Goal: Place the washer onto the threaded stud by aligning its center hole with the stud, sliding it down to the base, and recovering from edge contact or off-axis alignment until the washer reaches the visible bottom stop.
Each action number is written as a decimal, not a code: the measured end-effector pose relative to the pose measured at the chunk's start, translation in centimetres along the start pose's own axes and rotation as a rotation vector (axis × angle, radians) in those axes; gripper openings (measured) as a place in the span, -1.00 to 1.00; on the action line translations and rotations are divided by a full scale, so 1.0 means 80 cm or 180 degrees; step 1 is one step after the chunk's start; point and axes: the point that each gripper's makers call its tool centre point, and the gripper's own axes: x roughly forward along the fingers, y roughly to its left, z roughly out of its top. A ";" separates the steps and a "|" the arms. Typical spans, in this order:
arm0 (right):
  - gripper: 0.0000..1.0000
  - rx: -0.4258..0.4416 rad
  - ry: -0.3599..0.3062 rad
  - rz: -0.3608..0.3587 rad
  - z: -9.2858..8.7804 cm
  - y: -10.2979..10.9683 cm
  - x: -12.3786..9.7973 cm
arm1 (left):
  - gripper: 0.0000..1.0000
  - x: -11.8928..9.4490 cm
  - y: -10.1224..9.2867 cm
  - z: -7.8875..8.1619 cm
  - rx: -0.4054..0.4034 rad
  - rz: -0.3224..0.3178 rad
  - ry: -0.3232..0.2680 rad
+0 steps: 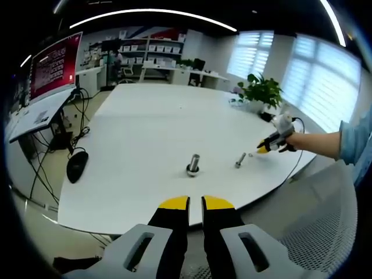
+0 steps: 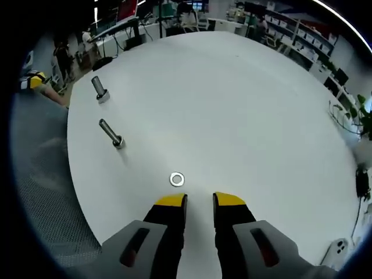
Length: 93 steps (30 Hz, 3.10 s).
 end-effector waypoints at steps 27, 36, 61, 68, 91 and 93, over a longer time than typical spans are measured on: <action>-0.72 -0.0188 -0.0068 -0.0008 0.011 0.018 0.028 | -0.87 -0.001 0.005 0.000 -0.0047 0.0086 -0.0021; -0.73 -0.0239 -0.0118 -0.0065 0.017 0.023 0.017 | -0.87 -0.001 0.005 0.000 -0.0037 0.0096 -0.0008; -0.67 0.0032 -0.0108 -0.0053 -0.005 0.020 0.018 | -0.87 0.000 0.003 -0.004 -0.0009 0.0063 0.0050; -0.71 -0.0052 -0.0099 -0.0040 0.001 0.026 0.011 | -0.88 0.000 0.003 -0.004 -0.0013 0.0064 0.0059; -0.71 -0.0494 -0.0586 0.0500 0.101 0.119 -0.033 | -0.88 -0.001 0.003 -0.001 -0.0014 0.0059 0.0015; -0.71 -0.0567 -0.0560 0.0547 0.104 0.128 -0.029 | -0.87 -0.001 0.003 -0.001 -0.0015 0.0061 0.0013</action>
